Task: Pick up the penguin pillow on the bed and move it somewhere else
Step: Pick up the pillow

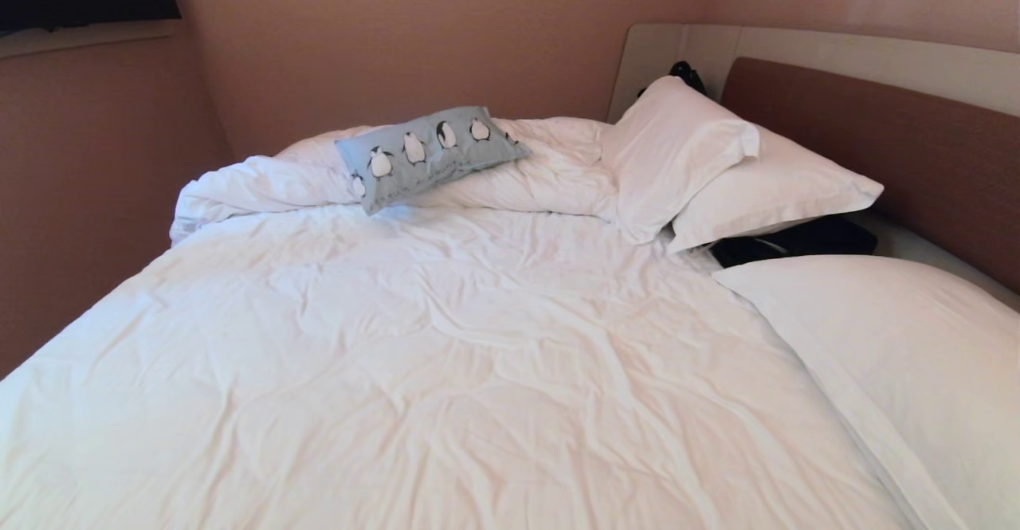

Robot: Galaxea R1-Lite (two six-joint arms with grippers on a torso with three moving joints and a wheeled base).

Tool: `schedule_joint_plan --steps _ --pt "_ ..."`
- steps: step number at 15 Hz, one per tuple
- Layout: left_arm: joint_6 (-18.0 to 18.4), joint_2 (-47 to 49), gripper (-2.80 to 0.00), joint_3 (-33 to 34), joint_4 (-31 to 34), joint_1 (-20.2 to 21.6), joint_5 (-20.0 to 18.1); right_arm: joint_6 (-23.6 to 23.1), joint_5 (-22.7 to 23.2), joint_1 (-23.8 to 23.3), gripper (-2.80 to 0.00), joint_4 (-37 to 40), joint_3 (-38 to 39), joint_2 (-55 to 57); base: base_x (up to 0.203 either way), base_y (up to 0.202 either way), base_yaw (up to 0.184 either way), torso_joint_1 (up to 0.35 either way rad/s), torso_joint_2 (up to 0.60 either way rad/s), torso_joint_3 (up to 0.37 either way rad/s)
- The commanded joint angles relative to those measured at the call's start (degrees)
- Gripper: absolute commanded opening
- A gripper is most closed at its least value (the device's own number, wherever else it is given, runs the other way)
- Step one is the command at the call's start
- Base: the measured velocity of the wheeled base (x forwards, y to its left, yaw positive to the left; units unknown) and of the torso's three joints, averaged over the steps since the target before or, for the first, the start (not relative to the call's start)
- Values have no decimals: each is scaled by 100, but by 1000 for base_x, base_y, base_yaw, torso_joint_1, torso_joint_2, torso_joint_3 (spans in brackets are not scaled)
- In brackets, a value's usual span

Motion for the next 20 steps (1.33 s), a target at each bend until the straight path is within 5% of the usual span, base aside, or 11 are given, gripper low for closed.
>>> schedule_joint_plan --steps 1,3,8,13,20 --pt "-2 -2 -280 8 0 1 2 382 232 23 -280 12 17 34 0 0 0 0 0 0" --pt "-8 -2 -280 9 0 1 2 589 423 28 -280 9 -2 -13 0 0 0 0 0 0" --pt "1 -2 -280 9 0 1 2 1997 934 37 -280 -187 -237 -40 0 0 0 0 0 0" --pt "-4 0 -280 1 0 1 2 2200 855 518 -280 -245 -565 194 0 0 0 0 0 0" --pt "-5 -2 -280 0 0 1 2 1993 1384 531 -280 -284 472 -1354 0 0 0 0 0 0"
